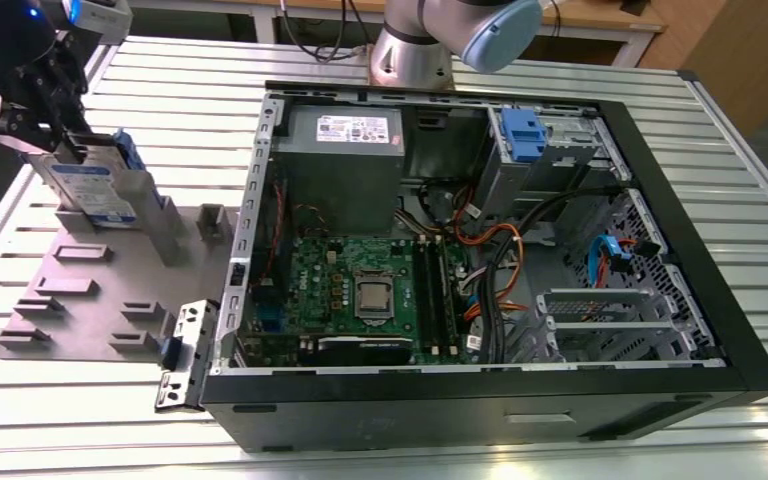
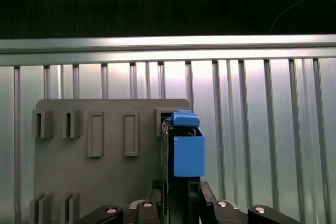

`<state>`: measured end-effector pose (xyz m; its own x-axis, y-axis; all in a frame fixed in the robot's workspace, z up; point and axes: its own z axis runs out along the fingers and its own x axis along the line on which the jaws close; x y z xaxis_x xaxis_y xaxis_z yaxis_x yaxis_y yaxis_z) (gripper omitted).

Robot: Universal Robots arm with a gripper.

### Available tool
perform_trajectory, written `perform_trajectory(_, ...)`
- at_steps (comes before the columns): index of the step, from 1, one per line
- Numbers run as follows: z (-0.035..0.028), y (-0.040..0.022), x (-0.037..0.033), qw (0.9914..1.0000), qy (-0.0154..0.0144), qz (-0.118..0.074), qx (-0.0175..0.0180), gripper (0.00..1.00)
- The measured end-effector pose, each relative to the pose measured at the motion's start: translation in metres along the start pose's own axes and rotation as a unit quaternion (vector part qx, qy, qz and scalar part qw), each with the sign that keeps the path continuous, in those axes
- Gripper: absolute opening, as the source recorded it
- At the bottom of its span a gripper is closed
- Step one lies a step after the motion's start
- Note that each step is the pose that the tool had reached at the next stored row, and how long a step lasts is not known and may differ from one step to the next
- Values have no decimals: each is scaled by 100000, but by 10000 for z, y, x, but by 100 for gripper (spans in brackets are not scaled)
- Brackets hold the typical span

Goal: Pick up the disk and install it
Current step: 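Pick up the disk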

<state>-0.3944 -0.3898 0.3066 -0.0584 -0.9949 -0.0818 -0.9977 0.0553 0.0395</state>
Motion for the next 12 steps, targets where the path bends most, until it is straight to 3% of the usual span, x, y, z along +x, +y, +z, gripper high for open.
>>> perform_trajectory(1,-1,0,0,100000,2,-1,1,37)
perform_trajectory(2,-1,0,0,100000,2,-2,0,43)
perform_trajectory(5,33,-2,3,100000,50,1,4,43)
perform_trajectory(12,37,-2,3,100000,120,2,6,43)
